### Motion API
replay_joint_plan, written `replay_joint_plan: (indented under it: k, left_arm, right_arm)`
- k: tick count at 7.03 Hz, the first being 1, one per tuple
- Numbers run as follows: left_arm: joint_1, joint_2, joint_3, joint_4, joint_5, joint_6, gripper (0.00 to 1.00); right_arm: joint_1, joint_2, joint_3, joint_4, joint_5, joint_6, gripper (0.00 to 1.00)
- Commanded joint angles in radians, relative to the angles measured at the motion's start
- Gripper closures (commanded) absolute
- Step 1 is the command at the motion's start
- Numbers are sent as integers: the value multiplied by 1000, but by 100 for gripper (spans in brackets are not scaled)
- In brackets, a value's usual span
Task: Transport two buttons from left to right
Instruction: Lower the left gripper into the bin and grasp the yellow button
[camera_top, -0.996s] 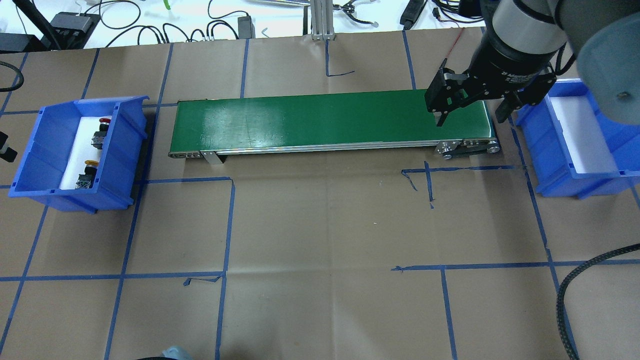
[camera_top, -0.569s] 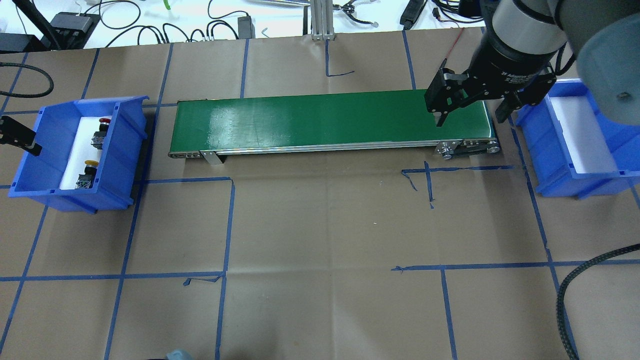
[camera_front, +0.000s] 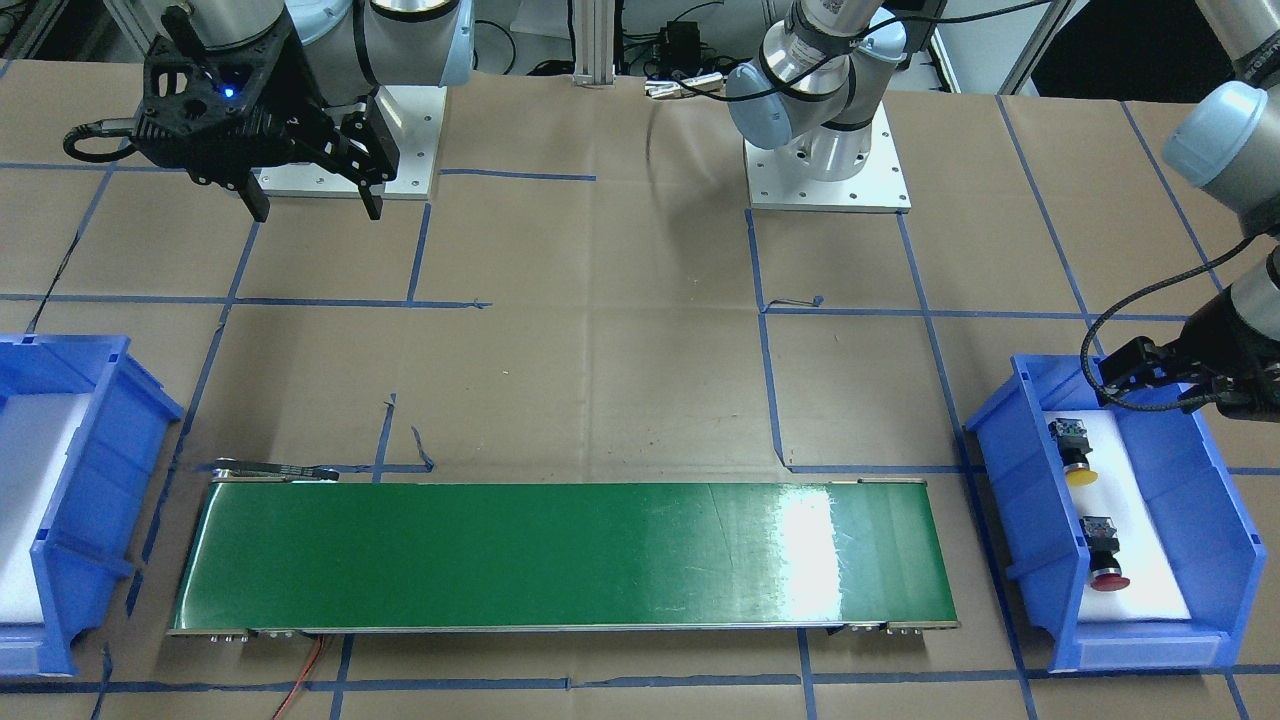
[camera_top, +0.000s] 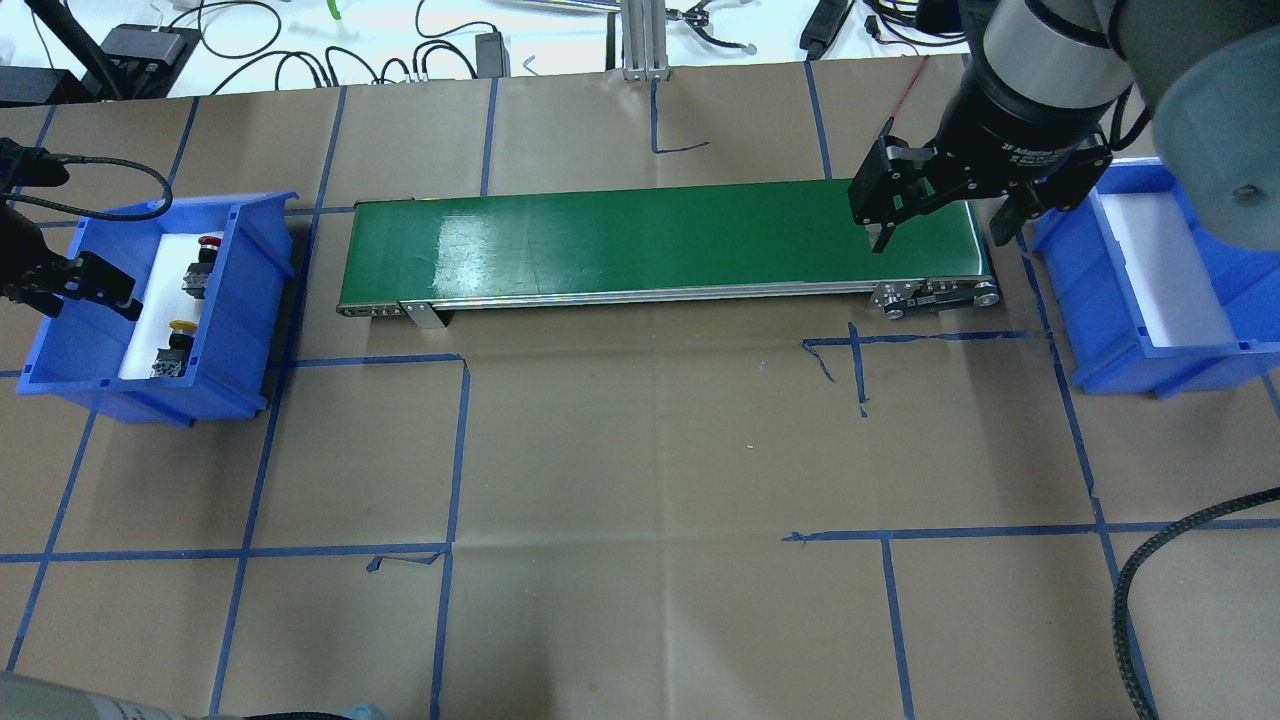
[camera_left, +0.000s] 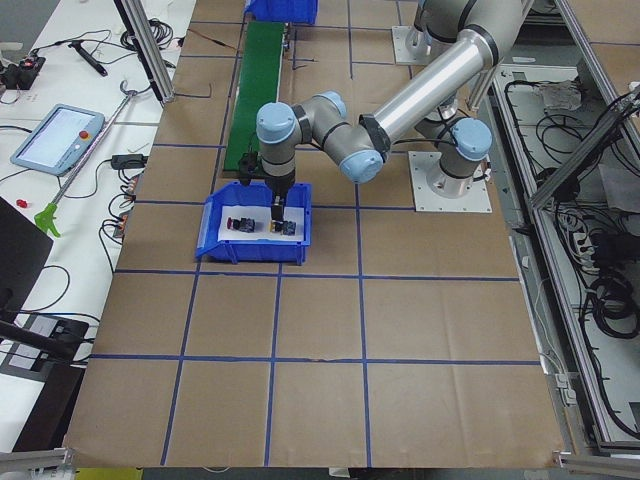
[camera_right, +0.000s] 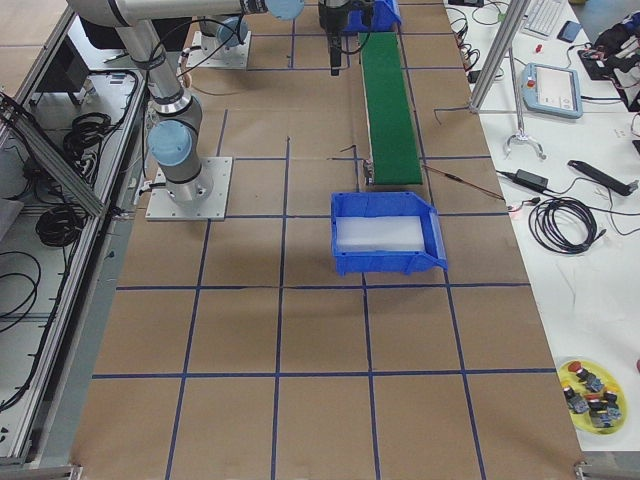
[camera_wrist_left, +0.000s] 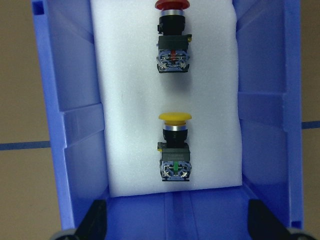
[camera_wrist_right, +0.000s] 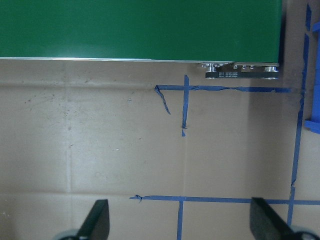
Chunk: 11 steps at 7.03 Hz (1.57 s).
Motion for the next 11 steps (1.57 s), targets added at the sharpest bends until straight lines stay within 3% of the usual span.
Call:
replay_joint_plan:
  k: [1, 5, 10, 11]
  left_arm:
    - [-1, -56, -25, 68, 0, 3, 1]
    - [-1, -97, -151, 259, 0, 2, 1]
    - [-1, -125, -152, 261, 3, 0, 2]
    - [-1, -127, -151, 261, 3, -1, 9]
  right_arm:
    - [0, 0, 0, 0, 1, 1, 0]
    - [0, 0, 1, -1, 2, 1, 0]
    - [0, 0, 0, -1, 5, 1, 0]
    - [0, 0, 0, -1, 7, 1, 0]
